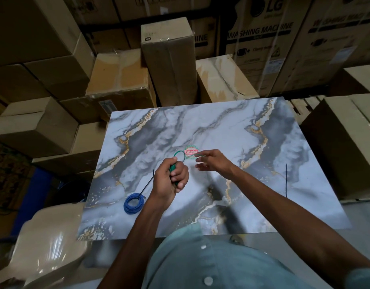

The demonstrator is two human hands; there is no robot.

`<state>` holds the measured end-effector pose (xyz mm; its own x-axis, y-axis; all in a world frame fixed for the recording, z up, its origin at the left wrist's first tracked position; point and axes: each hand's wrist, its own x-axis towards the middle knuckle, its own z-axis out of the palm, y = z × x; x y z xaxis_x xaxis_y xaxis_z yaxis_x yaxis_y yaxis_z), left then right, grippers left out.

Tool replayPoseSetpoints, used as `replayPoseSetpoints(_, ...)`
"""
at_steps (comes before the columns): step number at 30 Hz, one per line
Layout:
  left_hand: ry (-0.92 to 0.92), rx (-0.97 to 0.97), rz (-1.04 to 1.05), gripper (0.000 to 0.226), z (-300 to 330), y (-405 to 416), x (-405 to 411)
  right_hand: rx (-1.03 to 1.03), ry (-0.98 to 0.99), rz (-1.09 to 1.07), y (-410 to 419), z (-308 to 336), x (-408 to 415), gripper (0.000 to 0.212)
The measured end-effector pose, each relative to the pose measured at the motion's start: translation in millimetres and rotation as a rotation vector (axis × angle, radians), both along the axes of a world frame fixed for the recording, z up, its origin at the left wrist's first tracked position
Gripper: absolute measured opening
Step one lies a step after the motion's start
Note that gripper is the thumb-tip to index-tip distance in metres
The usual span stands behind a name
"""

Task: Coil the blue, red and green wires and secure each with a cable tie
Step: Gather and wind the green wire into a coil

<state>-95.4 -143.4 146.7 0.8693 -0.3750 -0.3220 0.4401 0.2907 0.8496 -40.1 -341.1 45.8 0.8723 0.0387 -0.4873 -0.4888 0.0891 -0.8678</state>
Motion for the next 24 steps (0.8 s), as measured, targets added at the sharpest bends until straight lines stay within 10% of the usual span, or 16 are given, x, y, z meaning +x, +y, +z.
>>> replayPoseSetpoints(8,0.049,0.012,-0.014,0.046,-6,-4,2,-0.104,-0.114,-0.034,8,19,-4,0.051)
replayPoseSetpoints(14,0.045,0.062,-0.032,0.048,-5,-7,4,-0.390,-0.102,0.337,11,52,-6,0.027)
replayPoseSetpoints(24,0.102,0.082,-0.006,0.047,-2,-6,-8,-0.174,-0.181,0.302,22,69,-18,0.040)
